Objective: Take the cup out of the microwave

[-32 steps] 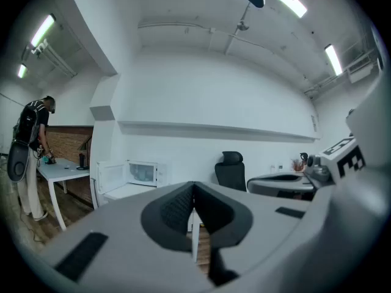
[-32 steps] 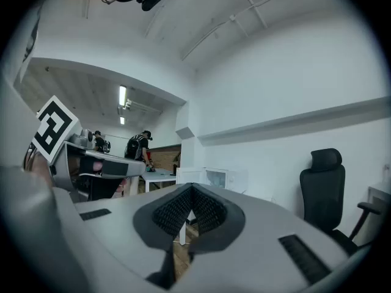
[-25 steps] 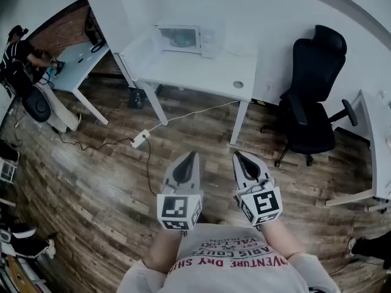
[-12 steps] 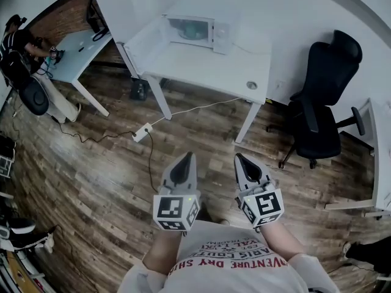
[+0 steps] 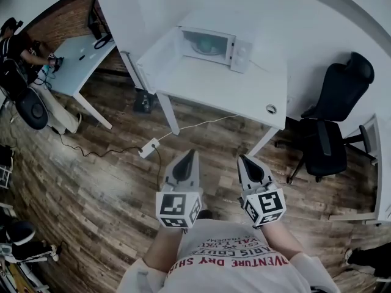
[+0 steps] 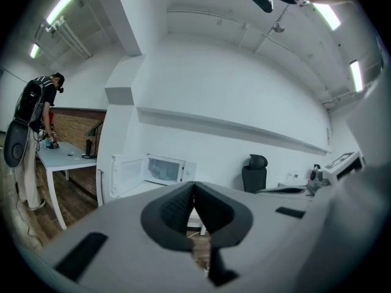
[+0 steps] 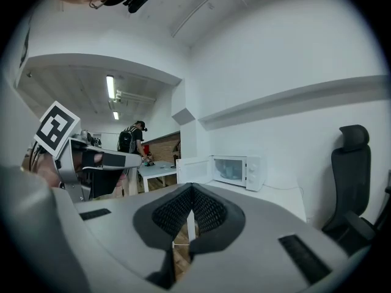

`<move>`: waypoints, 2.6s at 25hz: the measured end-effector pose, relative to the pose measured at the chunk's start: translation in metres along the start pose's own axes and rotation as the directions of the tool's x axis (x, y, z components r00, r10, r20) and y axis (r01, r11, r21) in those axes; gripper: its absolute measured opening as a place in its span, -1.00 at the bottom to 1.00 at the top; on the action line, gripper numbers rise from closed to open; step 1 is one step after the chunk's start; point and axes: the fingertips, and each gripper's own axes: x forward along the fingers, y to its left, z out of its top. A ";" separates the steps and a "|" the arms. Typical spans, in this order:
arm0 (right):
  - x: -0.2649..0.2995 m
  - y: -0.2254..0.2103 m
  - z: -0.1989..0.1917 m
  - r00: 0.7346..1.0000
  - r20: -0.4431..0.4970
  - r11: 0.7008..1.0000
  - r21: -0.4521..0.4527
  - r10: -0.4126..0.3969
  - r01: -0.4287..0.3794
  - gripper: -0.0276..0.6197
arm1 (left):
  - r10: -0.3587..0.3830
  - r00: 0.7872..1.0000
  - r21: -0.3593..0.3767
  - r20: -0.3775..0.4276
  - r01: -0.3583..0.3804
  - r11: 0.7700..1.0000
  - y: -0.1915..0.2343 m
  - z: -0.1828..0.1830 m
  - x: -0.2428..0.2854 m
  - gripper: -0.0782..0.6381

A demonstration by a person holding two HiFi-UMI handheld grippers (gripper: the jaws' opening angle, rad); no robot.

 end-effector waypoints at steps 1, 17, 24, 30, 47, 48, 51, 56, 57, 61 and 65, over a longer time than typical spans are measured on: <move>0.014 0.003 0.004 1.000 0.002 1.000 0.002 -0.003 0.003 -0.88 | -0.003 1.000 0.006 -0.001 0.003 1.000 0.013 0.005 0.005 -0.76; 0.182 0.018 0.014 0.997 -0.042 0.998 -0.004 0.069 -0.069 -0.88 | 0.110 0.991 -0.055 -0.074 -0.114 0.992 0.163 -0.006 0.075 -0.76; 0.254 -0.028 0.020 0.997 -0.014 0.997 0.014 0.071 -0.071 -0.88 | 0.146 0.986 -0.034 -0.080 -0.149 0.988 0.194 -0.003 0.143 -0.76; 0.323 -0.093 0.043 0.998 0.006 0.998 0.032 0.054 -0.055 -0.88 | 0.113 0.991 -0.026 -0.071 -0.115 0.993 0.212 0.024 0.240 -0.76; 0.446 -0.260 0.067 0.996 0.030 0.996 0.055 -0.079 0.077 -0.88 | -0.031 0.992 0.063 -0.121 0.039 0.997 0.207 0.035 0.471 -0.76; 0.450 -0.265 0.064 0.996 0.022 0.995 0.057 -0.083 0.082 -0.88 | -0.035 0.991 0.061 -0.132 0.043 0.997 0.206 0.031 0.478 -0.76; 0.462 -0.274 0.054 0.995 -0.009 0.993 0.069 -0.095 0.095 -0.88 | -0.047 0.985 0.040 -0.164 0.054 0.998 0.208 0.021 0.498 -0.76; 0.485 -0.290 0.040 0.991 -0.045 0.990 0.064 -0.125 0.128 -0.88 | -0.109 0.985 0.032 -0.137 0.114 0.993 0.212 0.018 0.539 -0.76; 0.491 -0.293 0.039 0.991 -0.044 0.989 0.068 -0.128 0.131 -0.88 | -0.121 0.985 0.033 -0.124 0.126 0.992 0.212 0.017 0.548 -0.76; 0.508 -0.295 0.036 0.993 -0.043 0.990 0.087 -0.112 0.115 -0.88 | -0.133 0.980 0.014 -0.148 0.136 0.991 0.220 0.003 0.578 -0.76; 0.531 -0.295 0.022 0.992 -0.090 0.991 0.089 -0.094 0.102 -0.88 | -0.133 0.974 0.013 -0.184 0.137 0.990 0.233 -0.016 0.606 -0.76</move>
